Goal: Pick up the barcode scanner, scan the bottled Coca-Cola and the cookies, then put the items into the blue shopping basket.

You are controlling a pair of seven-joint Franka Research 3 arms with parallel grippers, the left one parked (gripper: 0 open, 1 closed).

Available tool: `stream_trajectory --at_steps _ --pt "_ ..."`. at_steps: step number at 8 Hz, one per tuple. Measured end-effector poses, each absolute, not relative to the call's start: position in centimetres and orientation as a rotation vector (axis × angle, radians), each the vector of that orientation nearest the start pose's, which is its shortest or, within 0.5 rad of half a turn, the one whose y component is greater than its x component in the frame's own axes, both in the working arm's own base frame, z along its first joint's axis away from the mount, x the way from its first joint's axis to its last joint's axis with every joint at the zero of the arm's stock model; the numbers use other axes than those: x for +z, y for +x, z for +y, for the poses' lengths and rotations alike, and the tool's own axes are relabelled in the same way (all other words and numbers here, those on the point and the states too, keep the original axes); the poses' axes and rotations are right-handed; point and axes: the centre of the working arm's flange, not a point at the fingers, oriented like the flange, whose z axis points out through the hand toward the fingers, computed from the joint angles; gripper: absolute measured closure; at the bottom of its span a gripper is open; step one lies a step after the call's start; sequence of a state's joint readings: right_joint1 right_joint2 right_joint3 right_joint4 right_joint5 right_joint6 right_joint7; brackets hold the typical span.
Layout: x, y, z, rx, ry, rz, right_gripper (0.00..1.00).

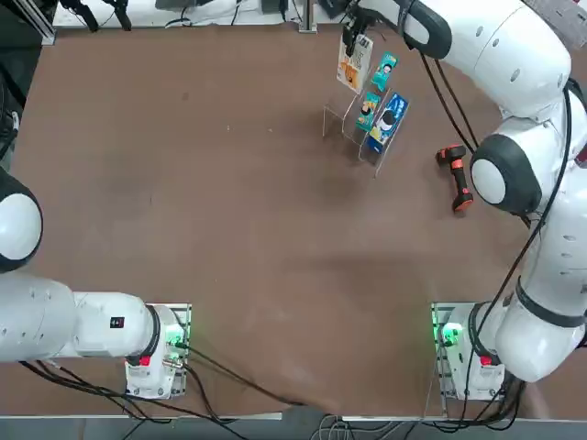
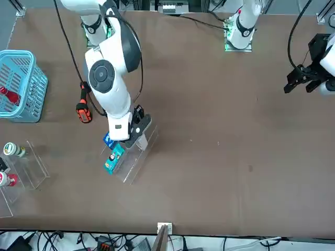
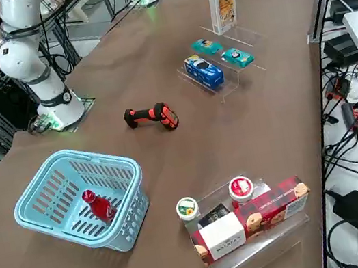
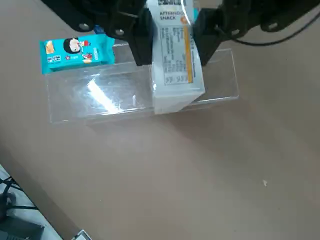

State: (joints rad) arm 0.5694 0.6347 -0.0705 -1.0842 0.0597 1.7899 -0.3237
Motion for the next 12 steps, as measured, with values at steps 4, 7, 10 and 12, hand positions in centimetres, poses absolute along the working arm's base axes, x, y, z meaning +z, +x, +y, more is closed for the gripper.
stream_trajectory --at_steps 4,7,10,12 --pt "46.4 64.1 37.1 -0.099 -2.854 -1.248 0.60" --pt "49.9 64.0 34.4 -0.045 -2.840 -1.172 0.60" --pt "58.4 62.3 27.6 -0.020 -2.835 -1.160 0.60" --pt "61.5 61.2 20.3 0.114 -2.816 -1.173 0.60"
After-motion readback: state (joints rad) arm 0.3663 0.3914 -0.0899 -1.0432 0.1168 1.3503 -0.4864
